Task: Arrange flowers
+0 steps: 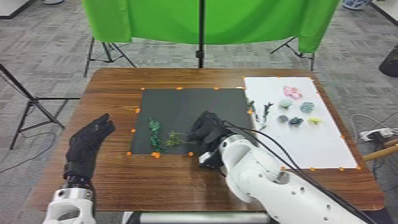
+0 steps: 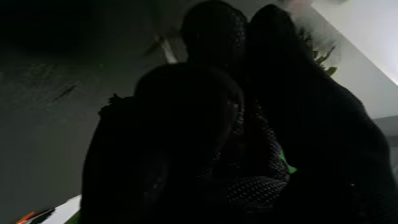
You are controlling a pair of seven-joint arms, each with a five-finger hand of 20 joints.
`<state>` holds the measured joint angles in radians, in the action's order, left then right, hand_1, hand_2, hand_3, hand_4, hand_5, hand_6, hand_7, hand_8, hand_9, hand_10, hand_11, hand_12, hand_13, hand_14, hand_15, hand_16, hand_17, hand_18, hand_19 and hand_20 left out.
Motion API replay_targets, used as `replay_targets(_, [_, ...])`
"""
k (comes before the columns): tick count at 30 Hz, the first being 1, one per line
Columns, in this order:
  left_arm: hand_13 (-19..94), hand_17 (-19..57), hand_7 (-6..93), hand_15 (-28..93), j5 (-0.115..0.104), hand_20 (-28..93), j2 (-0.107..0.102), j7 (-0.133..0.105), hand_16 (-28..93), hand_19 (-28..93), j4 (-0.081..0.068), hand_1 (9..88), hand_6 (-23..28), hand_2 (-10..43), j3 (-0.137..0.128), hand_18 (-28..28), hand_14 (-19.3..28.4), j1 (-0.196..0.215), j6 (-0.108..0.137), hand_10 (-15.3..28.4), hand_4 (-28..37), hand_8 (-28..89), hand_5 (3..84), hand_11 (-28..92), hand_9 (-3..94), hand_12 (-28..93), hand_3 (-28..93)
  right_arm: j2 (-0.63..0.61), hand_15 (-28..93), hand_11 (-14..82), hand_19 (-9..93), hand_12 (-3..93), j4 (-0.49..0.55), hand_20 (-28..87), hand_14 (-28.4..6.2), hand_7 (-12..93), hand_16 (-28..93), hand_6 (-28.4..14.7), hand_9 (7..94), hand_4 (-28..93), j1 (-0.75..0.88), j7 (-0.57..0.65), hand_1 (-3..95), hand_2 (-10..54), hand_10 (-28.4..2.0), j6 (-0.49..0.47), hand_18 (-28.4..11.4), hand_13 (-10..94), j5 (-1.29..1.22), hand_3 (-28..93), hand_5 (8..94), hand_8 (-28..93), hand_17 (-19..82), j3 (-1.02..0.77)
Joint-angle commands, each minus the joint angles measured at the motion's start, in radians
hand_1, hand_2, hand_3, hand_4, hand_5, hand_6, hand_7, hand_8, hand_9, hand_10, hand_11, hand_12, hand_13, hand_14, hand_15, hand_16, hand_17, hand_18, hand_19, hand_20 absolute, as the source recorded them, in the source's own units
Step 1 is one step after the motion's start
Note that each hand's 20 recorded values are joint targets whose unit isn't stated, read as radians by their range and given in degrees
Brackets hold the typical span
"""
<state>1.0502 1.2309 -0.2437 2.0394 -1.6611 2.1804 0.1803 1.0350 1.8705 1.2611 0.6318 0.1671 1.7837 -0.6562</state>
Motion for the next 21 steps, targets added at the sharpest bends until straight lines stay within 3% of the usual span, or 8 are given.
replay_targets(1, [32, 5.5, 8.1, 20, 0.007, 20, 0.009, 0.011, 2, 6, 0.0, 29.0, 4.3, -5.0, -0.002, 11.7, 16.1, 0.012, -0.009, 12.7, -18.4, -5, 47.0, 15, 41.9, 13, 64, 0.002, 53, 36.1, 93, 26.4, -0.002, 46, -2.1, 25, 32, -0.9, 88.8, -19, 0.006, -0.007, 60.5, -9.5, -11.2, 0.038, -9.1, 94, -0.007, 51, 78.8, 19, 68, 0.004])
replay_targets(7, [32, 5.5, 8.0, 20, 0.008, 20, 0.009, 0.012, 2, 6, -0.002, 29.1, 4.3, -5.0, -0.003, 11.7, 16.1, 0.011, -0.012, 12.7, -18.4, -5, 47.0, 15, 41.9, 13, 64, -0.005, 52, 36.8, 93, 26.0, 0.012, 46, -2.2, 19, 32, -2.0, 88.3, -17, 0.016, -0.019, 54.1, -9.5, -11.3, 0.037, -9.0, 94, -0.081, 50, 75.9, 13, 68, -0.019])
replay_targets(11, [32, 5.5, 8.0, 20, 0.008, 20, 0.01, 0.013, 2, 6, -0.001, 29.1, 4.3, -5.1, -0.003, 11.7, 16.1, 0.012, -0.013, 12.7, -18.5, -5, 47.0, 15, 42.0, 13, 64, -0.009, 52, 37.0, 93, 26.1, 0.019, 47, -2.7, 16, 33, -1.8, 88.0, -18, 0.024, -0.026, 41.9, -9.5, -11.7, 0.036, -9.4, 94, -0.104, 61, 71.6, -7, 68, -0.028])
replay_targets(16, [32, 5.5, 8.1, 20, 0.008, 20, 0.012, 0.011, 2, 6, 0.0, 29.0, 4.2, -5.2, -0.003, 11.7, 16.1, 0.014, -0.013, 12.7, -18.4, -5, 46.9, 15, 42.0, 13, 64, -0.013, 52, 36.8, 93, 25.9, 0.019, 48, -3.3, 14, 33, -1.1, 88.3, -16, 0.033, -0.034, 38.3, -9.5, -12.0, 0.024, -10.1, 94, -0.086, 61, 69.1, -9, 68, -0.029])
replay_targets(21, [32, 5.4, 8.2, 20, 0.008, 20, 0.013, 0.008, 2, 6, 0.001, 29.1, 4.2, -5.2, -0.005, 11.7, 16.2, 0.016, -0.014, 12.7, -18.5, -5, 46.9, 15, 42.0, 13, 64, -0.04, 53, 36.4, 93, 25.7, 0.052, 48, -3.7, 13, 32, -1.4, 88.6, -14, 0.069, -0.033, 32.7, -2.7, -12.4, 0.025, -10.5, 94, -0.001, 60, 68.0, -9, 68, -0.054])
